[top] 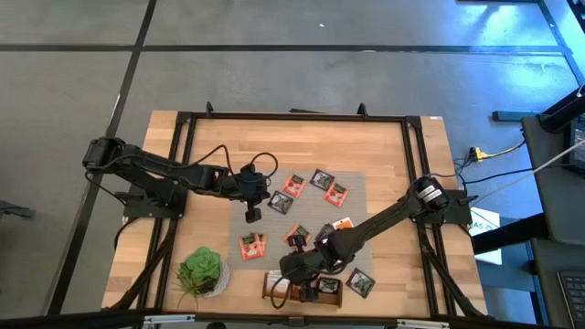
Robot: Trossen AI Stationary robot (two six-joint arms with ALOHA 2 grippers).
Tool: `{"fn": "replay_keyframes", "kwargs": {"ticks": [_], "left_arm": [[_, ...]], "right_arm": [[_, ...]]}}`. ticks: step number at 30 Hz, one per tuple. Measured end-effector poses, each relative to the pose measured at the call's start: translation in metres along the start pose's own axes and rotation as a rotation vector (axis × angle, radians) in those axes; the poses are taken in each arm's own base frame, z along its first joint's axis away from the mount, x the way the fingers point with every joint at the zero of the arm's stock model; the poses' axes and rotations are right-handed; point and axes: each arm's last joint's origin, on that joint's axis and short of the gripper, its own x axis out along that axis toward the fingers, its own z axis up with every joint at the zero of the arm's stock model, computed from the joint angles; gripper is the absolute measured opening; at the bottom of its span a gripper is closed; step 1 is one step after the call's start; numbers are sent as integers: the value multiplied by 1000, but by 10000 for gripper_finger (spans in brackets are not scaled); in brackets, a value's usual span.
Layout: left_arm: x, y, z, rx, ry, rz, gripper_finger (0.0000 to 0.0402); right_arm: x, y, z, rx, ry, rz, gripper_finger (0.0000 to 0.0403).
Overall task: Pick & Place Tea
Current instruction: Put the orange tea bag into the middle section of the wooden organizer
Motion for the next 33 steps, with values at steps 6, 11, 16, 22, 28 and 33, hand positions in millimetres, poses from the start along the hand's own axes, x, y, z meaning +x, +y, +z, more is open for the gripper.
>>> {"fn": "replay_keyframes", "kwargs": {"ticks": [6,11,16,22,28,33], "left_arm": [[0,0,0,-1,0,0,24],[0,-2,0,0,14,-62,21],[0,-4,0,-1,16,-127,20],[-1,-6,9,-15,-77,-144,20],[-3,-8,21,-30,-198,-170,22],[-5,-9,28,37,-279,-172,26]], "right_arm": [[-15,-6,1,-14,22,-59,156],[-56,-6,-3,-35,63,-245,163],[-81,-13,-16,-11,34,-289,160],[-83,-46,-50,64,-84,-214,160],[-108,-82,-81,123,-225,-169,159],[-123,-109,-108,181,-327,-186,159]]}}
